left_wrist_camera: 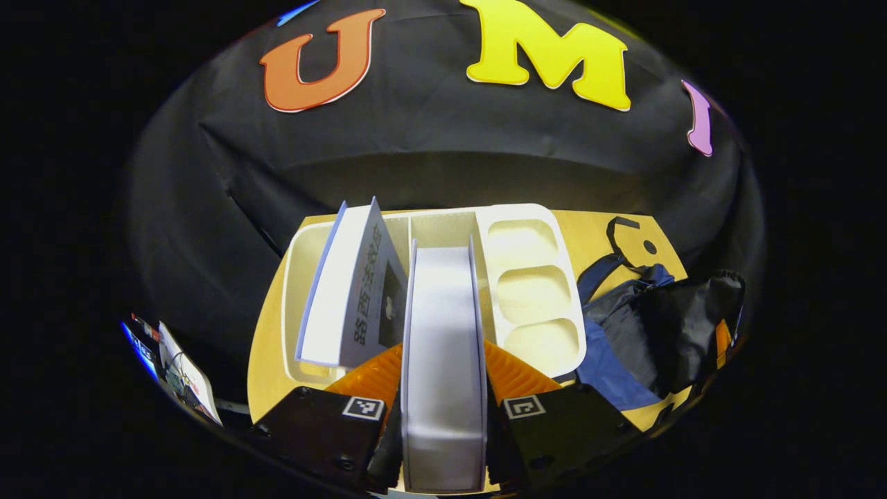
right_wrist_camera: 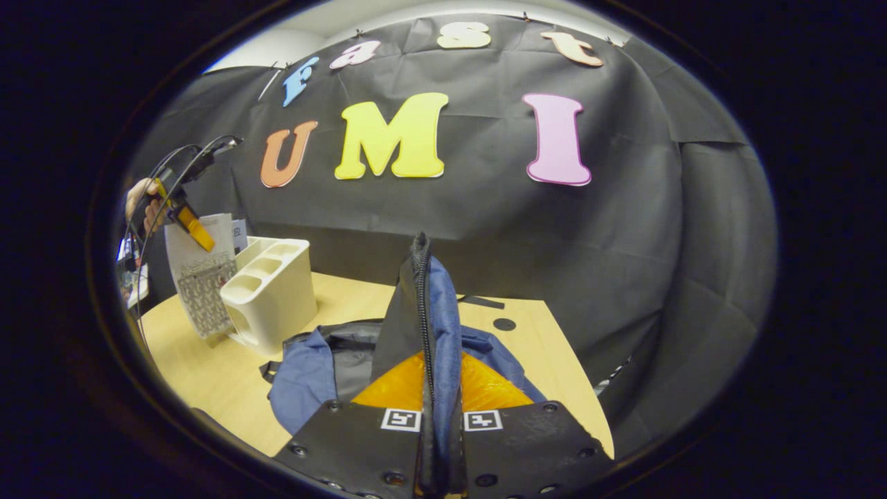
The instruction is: Open the schoolbag, grab two books from the bookshelf and put them into the schoolbag.
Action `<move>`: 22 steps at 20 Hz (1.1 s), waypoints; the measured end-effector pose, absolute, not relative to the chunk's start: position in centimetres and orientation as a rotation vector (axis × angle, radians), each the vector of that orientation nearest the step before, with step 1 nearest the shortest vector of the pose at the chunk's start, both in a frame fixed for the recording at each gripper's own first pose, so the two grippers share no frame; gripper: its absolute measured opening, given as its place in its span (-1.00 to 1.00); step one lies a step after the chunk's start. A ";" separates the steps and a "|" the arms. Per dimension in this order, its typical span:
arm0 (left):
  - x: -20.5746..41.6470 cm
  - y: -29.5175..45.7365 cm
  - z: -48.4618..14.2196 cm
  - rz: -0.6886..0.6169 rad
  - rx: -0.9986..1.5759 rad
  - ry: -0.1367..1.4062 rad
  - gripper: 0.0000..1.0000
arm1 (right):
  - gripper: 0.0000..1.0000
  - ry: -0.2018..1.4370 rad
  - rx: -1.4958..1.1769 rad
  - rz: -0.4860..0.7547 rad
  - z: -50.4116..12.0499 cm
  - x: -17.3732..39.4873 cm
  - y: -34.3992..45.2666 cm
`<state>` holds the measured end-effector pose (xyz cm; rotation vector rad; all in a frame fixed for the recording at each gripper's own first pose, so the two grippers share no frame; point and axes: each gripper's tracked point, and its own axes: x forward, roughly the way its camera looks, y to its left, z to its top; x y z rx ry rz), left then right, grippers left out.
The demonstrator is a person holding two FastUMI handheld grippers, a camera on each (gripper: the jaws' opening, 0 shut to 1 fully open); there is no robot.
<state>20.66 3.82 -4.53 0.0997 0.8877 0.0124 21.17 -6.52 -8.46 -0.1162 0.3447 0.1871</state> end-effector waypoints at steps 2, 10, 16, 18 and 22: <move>18.6 3.9 -4.4 0.014 0.097 0.890 -0.04 | -0.84 0.349 -0.109 0.188 -8.6 21.3 -6.3; 12.0 2.1 -3.4 -0.015 -0.043 0.857 -0.05 | -0.84 0.378 -0.045 0.190 -9.4 21.5 -6.0; 9.0 -0.1 -3.8 -0.048 -0.176 0.824 -0.04 | -0.84 0.386 -0.032 0.189 -9.3 21.4 -5.8; 8.5 -1.4 -3.9 -0.076 -0.226 0.821 -0.05 | -0.84 0.388 -0.033 0.188 -9.1 21.4 -5.7; 8.4 -4.4 -3.5 -0.144 -0.310 0.800 -0.04 | -0.85 0.403 -0.014 0.180 -8.6 21.6 -5.5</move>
